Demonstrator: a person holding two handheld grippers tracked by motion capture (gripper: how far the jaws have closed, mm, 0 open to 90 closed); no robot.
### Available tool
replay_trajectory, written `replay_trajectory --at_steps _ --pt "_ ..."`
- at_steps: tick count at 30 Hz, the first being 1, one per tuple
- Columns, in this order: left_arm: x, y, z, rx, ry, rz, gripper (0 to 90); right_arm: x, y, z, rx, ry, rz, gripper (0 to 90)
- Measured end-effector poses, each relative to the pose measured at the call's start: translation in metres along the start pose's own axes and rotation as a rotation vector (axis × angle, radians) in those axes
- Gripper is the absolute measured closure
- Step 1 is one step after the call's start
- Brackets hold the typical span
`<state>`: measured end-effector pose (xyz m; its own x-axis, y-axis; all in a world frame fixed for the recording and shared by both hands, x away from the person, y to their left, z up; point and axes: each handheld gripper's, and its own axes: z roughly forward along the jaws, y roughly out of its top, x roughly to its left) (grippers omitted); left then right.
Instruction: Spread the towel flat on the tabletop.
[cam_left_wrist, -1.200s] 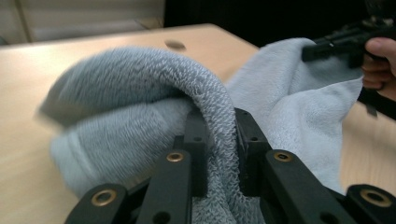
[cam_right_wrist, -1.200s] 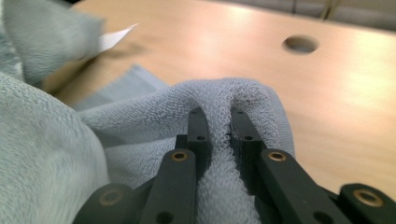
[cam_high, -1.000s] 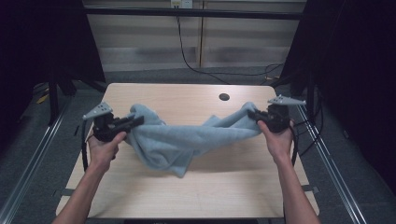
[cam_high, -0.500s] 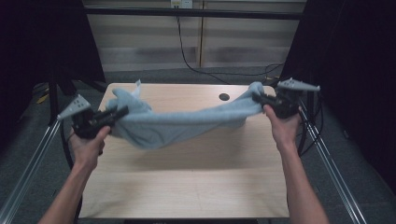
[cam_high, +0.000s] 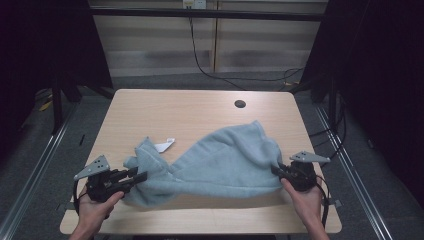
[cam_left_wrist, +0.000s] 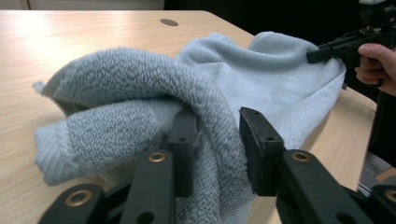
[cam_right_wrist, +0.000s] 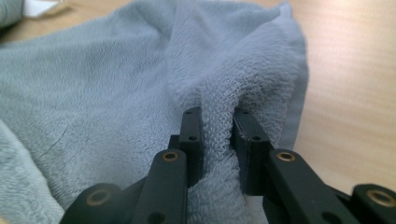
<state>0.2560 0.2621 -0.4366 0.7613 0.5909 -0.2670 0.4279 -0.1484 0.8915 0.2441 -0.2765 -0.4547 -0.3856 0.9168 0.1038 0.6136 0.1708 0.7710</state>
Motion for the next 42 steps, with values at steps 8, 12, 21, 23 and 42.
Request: replay_trajectory --at_steps 8,12,21,23,42 --pt "0.003 0.023 -0.001 -0.053 0.001 0.016 56.7 -0.001 0.005 -0.01 -0.049 -0.035 0.022 57.4" --pt "0.008 0.039 0.021 -0.014 -0.011 0.022 56.2 0.0 0.009 -0.006 -0.063 -0.04 0.027 53.1" --pt "0.021 0.043 0.11 0.155 0.009 0.071 63.3 0.018 0.007 0.046 0.056 0.128 -0.001 56.6" --pt "0.025 0.032 0.117 0.211 0.002 0.061 63.6 0.024 0.002 0.064 0.118 0.133 -0.026 57.0" --pt "0.054 0.032 0.062 0.074 0.036 -0.052 51.5 -0.024 0.046 0.131 0.108 0.089 -0.026 56.6"
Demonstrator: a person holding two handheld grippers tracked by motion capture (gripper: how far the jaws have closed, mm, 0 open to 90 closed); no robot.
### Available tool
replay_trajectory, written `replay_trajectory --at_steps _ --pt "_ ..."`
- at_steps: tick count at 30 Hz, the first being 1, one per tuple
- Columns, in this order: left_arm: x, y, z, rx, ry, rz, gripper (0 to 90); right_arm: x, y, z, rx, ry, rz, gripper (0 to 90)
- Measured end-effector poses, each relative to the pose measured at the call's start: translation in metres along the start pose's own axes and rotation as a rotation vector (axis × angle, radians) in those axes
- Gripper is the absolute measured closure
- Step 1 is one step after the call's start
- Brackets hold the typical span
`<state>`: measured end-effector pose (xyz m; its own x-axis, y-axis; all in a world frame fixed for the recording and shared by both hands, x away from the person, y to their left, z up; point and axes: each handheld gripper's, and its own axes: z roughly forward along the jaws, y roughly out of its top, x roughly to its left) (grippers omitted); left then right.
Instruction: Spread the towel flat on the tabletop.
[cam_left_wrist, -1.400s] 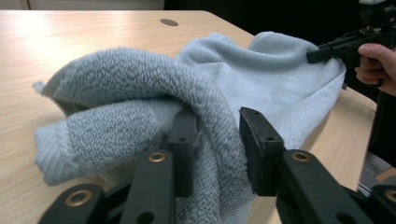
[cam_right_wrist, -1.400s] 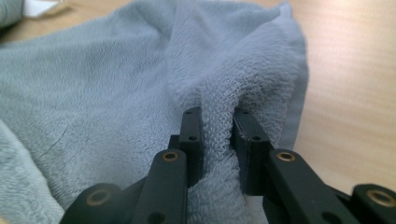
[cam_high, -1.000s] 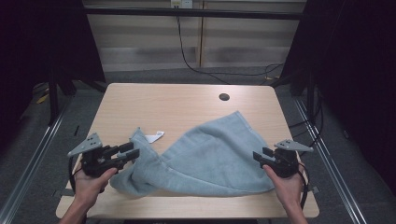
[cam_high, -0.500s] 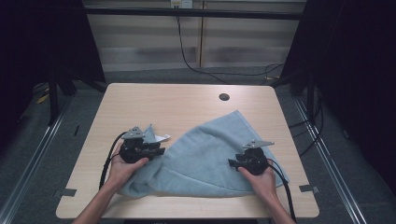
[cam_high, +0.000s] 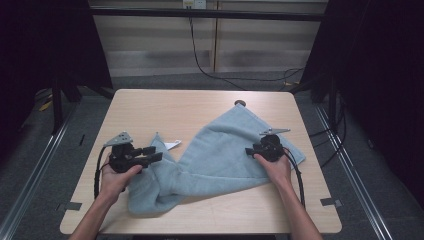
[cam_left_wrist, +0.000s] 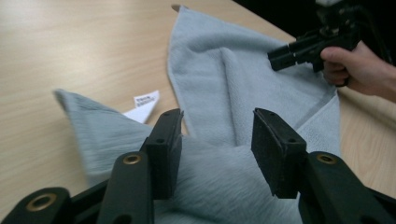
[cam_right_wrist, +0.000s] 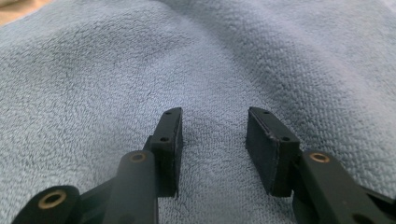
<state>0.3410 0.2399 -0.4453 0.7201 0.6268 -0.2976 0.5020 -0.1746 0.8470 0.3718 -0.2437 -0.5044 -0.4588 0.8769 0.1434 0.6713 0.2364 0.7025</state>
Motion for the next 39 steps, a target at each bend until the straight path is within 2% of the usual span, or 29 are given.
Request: replay_trajectory --at_steps 1,2,4,5,6,7,8,9,10,11,12,14,16,17,18,20,21,22,24,27,31,32,34,36,37,38,39 --pt "0.004 0.0 -0.004 -0.017 0.017 -0.017 49.5 -0.003 0.002 0.001 0.003 -0.012 -0.012 54.8" --pt "0.012 -0.001 -0.01 -0.022 0.067 -0.022 47.4 -0.004 0.005 0.002 0.013 0.001 0.019 47.8" --pt "0.017 -0.002 -0.012 -0.028 0.081 -0.037 45.8 -0.004 0.006 0.002 0.009 0.009 0.019 46.2" --pt "0.023 -0.003 -0.014 -0.025 0.065 -0.054 43.6 0.0 0.006 0.0 -0.004 0.017 0.018 46.4" --pt "0.028 -0.007 -0.012 0.006 0.046 -0.071 40.4 0.017 0.01 -0.006 -0.058 0.069 -0.007 46.4" --pt "0.028 -0.007 -0.012 0.006 0.046 -0.071 39.3 0.017 0.01 -0.006 -0.058 0.069 -0.007 46.4" --pt "0.03 -0.011 -0.008 0.027 0.032 -0.08 39.3 0.026 0.012 -0.008 -0.071 0.081 -0.02 46.4" --pt "0.031 -0.015 -0.004 0.04 0.008 -0.091 38.6 0.04 0.017 -0.01 -0.086 0.116 -0.049 46.4" --pt "0.03 -0.021 0.001 0.071 -0.019 -0.089 37.2 0.06 0.023 -0.011 -0.098 0.171 -0.077 46.1" --pt "0.028 -0.024 0.002 0.081 -0.022 -0.084 36.2 0.071 0.027 -0.011 -0.108 0.204 -0.089 45.8" --pt "0.028 -0.024 0.002 0.081 -0.022 -0.084 36.0 0.071 0.027 -0.011 -0.108 0.204 -0.089 45.8" --pt "0.025 -0.029 0.0 0.088 -0.04 -0.089 35.7 0.093 0.033 -0.009 -0.119 0.272 -0.119 45.3" --pt "0.022 -0.031 -0.005 0.081 -0.037 -0.077 33.8 0.114 0.037 -0.005 -0.114 0.314 -0.158 45.2" --pt "0.021 -0.033 -0.008 0.07 -0.038 -0.083 33.7 0.123 0.039 -0.002 -0.111 0.337 -0.17 44.9" --pt "0.021 -0.036 -0.009 0.079 -0.046 -0.088 33.8 0.131 0.04 0.001 -0.111 0.357 -0.181 44.9" --pt "0.022 -0.043 -0.009 0.107 -0.053 -0.077 40.0 0.146 0.043 0.008 -0.104 0.389 -0.201 44.5" --pt "0.022 -0.046 -0.008 0.116 -0.053 -0.058 63.4 0.159 0.046 0.015 -0.099 0.415 -0.212 43.8" --pt "0.022 -0.047 -0.007 0.123 -0.052 -0.054 63.4 0.159 0.046 0.015 -0.099 0.415 -0.212 43.8" --pt "0.018 -0.049 -0.001 0.151 -0.051 -0.035 77.7 0.168 0.049 0.021 -0.098 0.44 -0.216 43.0" --pt "0.012 -0.048 0.007 0.176 -0.054 -0.008 80.8 0.18 0.051 0.025 -0.099 0.486 -0.228 41.6" --pt "0.008 -0.048 0.014 0.18 -0.058 -0.006 81.9 0.194 0.051 0.028 -0.072 0.533 -0.258 38.8" --pt "0.007 -0.048 0.015 0.177 -0.052 -0.007 82.3 0.197 0.05 0.032 -0.073 0.562 -0.256 38.6" --pt "0.006 -0.048 0.015 0.179 -0.052 -0.004 82.4 0.199 0.049 0.034 -0.064 0.564 -0.254 39.0" --pt "0.007 -0.048 0.015 0.176 -0.048 -0.014 82.8 0.203 0.046 0.044 -0.03 0.582 -0.258 43.6" --pt "0.007 -0.048 0.015 0.176 -0.048 -0.014 82.8 0.203 0.046 0.044 -0.03 0.582 -0.258 43.6" --pt "0.009 -0.048 0.014 0.177 -0.039 -0.019 82.8 0.204 0.045 0.047 -0.012 0.602 -0.255 50.3" --pt "0.009 -0.047 0.014 0.177 -0.035 -0.031 82.8 0.204 0.045 0.047 -0.012 0.602 -0.255 50.3"
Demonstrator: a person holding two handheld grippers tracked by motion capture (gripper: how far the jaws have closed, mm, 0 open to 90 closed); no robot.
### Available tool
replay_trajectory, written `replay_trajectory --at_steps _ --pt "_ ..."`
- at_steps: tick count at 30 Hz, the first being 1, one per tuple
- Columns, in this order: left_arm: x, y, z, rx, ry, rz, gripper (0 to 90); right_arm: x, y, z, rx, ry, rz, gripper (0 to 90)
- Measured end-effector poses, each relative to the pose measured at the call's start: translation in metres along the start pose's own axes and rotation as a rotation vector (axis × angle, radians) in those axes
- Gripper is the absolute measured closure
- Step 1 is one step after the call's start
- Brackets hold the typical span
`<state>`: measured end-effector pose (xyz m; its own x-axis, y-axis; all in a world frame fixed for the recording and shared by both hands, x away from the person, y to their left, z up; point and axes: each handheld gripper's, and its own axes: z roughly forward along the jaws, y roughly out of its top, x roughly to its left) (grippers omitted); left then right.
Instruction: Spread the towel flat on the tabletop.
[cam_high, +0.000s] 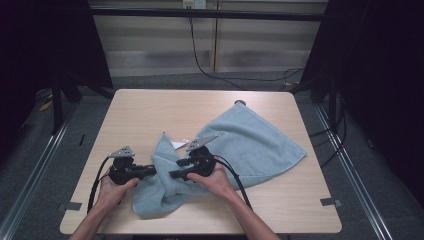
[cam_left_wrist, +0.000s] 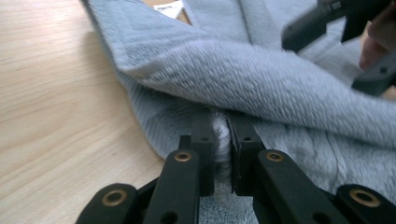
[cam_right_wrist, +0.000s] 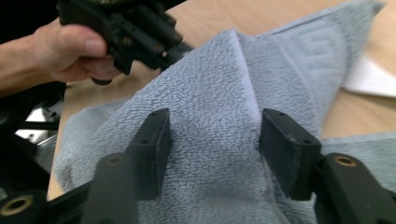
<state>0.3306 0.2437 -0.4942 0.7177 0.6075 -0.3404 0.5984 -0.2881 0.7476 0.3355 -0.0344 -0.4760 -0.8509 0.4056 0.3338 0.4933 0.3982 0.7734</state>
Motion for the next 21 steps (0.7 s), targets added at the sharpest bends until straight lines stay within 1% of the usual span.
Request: replay_trajectory --at_steps 1,2,3,4,5,6,7,8,9,10,11,12,13,15,16,17,18,19,20,21 --pt "0.002 0.0 -0.001 -0.005 0.004 -0.002 82.8 0.0 0.0 0.0 -0.002 0.007 0.004 58.6" --pt "0.002 0.0 -0.002 -0.009 0.0 -0.007 82.8 -0.001 -0.001 -0.002 -0.008 0.014 0.004 68.8" --pt "0.003 0.0 -0.004 -0.017 0.012 -0.006 82.8 0.0 -0.001 -0.004 -0.013 -0.004 -0.005 80.7" --pt "0.003 0.0 -0.004 -0.017 0.012 -0.006 82.8 0.0 -0.001 -0.004 -0.013 -0.004 -0.005 80.7" --pt "0.004 0.0 -0.006 -0.018 0.019 0.0 82.8 0.0 -0.001 -0.007 -0.016 -0.01 -0.011 82.6" --pt "0.003 0.0 -0.007 -0.026 0.027 -0.004 82.9 0.002 -0.001 -0.015 -0.024 -0.046 -0.022 84.2" --pt "0.004 0.001 -0.009 -0.031 0.035 0.0 82.9 0.002 -0.001 -0.015 -0.024 -0.046 -0.022 84.2" --pt "0.005 0.001 -0.011 -0.044 0.038 -0.008 82.9 0.003 -0.001 -0.02 -0.03 -0.054 -0.027 84.3" --pt "0.006 0.001 -0.014 -0.052 0.045 -0.012 83.1 0.004 -0.003 -0.039 -0.055 -0.083 -0.032 84.4" --pt "0.007 0.002 -0.016 -0.062 0.055 -0.014 83.1 0.004 -0.003 -0.039 -0.055 -0.083 -0.032 84.4" --pt "0.008 0.002 -0.02 -0.077 0.061 -0.024 83.2 0.005 -0.005 -0.05 -0.066 -0.099 -0.035 84.4" --pt "0.009 0.002 -0.022 -0.089 0.063 -0.03 83.3 0.006 -0.009 -0.066 -0.074 -0.123 -0.037 84.4" --pt "0.009 0.002 -0.023 -0.099 0.063 -0.036 83.3 0.007 -0.012 -0.078 -0.075 -0.146 -0.038 84.4" --pt "0.008 0.003 -0.026 -0.108 0.061 -0.032 83.3 0.008 -0.023 -0.102 -0.067 -0.189 -0.04 84.3" --pt "0.007 0.003 -0.025 -0.104 0.048 -0.025 83.3 0.007 -0.038 -0.123 -0.053 -0.222 -0.021 84.3" --pt "0.006 0.003 -0.024 -0.099 0.047 -0.019 83.3 0.007 -0.038 -0.123 -0.053 -0.222 -0.021 84.3" --pt "0.003 0.003 -0.022 -0.088 0.049 -0.007 83.3 0.006 -0.056 -0.14 -0.033 -0.253 0.011 84.3" --pt "0.001 0.004 -0.019 -0.084 0.043 -0.003 83.3 0.006 -0.056 -0.14 -0.033 -0.253 0.011 84.3" --pt "-0.002 0.004 -0.016 -0.067 0.027 0.011 83.2 0.005 -0.064 -0.144 -0.03 -0.264 0.021 84.2" --pt "-0.005 0.005 -0.014 -0.06 0.018 0.025 82.7 0.004 -0.076 -0.151 -0.022 -0.267 0.046 84.3"
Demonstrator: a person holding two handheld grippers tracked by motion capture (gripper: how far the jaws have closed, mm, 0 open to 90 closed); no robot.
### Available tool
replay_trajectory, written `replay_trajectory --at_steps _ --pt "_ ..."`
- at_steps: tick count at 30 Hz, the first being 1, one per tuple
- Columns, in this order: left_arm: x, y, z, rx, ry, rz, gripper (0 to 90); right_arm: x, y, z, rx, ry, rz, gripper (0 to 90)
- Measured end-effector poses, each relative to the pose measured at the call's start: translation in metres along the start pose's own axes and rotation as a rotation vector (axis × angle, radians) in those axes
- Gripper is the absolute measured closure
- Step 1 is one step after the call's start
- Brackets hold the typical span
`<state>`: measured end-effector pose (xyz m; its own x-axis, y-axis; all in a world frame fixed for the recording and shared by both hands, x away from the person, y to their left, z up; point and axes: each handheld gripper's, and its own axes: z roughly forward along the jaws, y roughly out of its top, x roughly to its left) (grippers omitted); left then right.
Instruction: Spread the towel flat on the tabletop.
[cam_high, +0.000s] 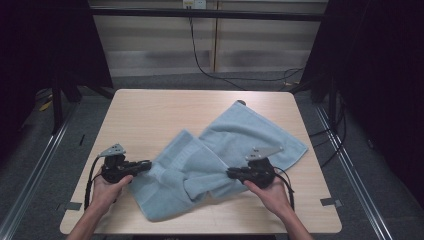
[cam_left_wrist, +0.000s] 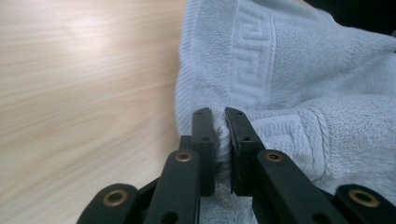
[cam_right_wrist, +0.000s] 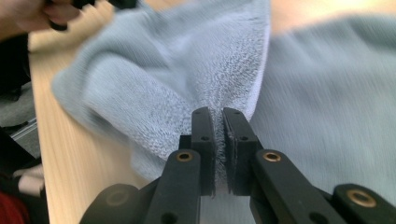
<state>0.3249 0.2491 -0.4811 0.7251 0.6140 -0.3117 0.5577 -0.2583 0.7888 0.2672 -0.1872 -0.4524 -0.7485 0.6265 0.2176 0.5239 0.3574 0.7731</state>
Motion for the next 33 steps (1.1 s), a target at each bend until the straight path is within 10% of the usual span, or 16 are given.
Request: replay_trajectory --at_steps 7,13,24,33 --pt "-0.018 0.002 0.006 0.054 -0.055 0.016 61.9 0.003 -0.046 -0.025 0.075 -0.011 0.083 80.9" --pt "-0.029 -0.009 -0.005 0.078 -0.081 0.03 52.3 -0.007 -0.025 -0.023 -0.013 -0.023 0.082 59.5" --pt "-0.027 -0.017 0.031 0.174 -0.031 0.113 66.4 -0.044 0.067 0.091 0.032 0.006 0.021 47.0" --pt "-0.008 -0.005 0.045 0.138 0.001 0.103 67.3 -0.07 0.065 0.146 0.082 -0.087 0.096 42.6"
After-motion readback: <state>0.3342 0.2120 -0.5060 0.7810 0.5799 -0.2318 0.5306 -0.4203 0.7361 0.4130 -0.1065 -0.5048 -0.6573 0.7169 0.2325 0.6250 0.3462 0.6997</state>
